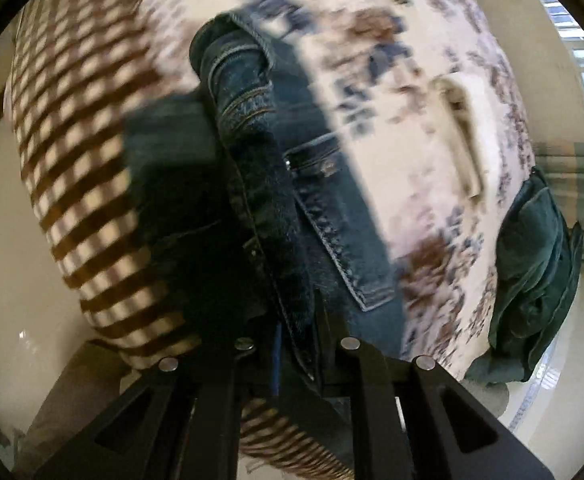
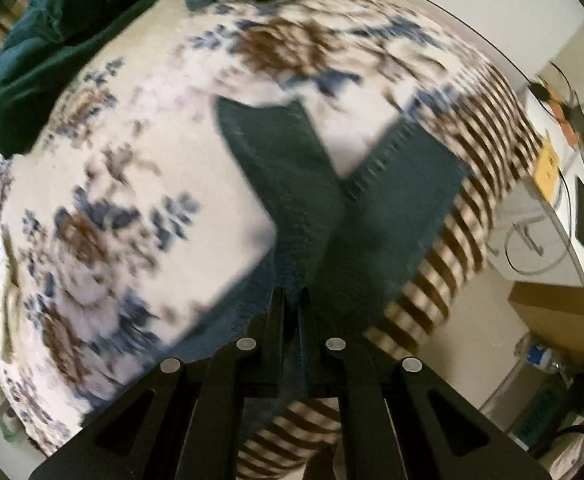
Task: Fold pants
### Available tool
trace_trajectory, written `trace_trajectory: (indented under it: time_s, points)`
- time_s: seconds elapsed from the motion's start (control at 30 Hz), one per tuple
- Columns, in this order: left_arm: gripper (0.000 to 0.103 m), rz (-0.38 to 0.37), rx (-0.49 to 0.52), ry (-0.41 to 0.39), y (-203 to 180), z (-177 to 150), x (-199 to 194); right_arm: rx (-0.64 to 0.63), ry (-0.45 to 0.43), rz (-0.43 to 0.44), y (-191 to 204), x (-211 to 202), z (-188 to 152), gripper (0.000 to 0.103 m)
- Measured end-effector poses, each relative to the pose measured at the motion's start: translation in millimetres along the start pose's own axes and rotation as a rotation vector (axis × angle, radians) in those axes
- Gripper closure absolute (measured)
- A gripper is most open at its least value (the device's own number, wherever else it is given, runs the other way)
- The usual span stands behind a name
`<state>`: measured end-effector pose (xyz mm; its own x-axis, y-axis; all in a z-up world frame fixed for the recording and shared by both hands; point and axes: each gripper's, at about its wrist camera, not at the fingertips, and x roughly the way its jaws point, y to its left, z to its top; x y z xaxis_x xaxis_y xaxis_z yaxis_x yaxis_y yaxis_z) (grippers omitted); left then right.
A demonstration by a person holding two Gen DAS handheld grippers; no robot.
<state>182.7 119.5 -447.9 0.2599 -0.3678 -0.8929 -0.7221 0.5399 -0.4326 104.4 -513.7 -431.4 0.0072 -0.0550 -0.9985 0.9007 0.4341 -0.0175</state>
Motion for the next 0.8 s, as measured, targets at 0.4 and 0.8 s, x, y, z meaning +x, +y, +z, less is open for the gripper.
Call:
trace_trajectory:
  time_s: [0.4,0.8]
  points:
    - [0.086,0.081,0.076,-0.030,48,-15,12,-0.025,0.126,0.097,-57,58,-34,0.048]
    - [0.020,0.407,0.578,-0.258,-73,-92,17,-0.294,-0.056,0.031,-24,15,31,0.029]
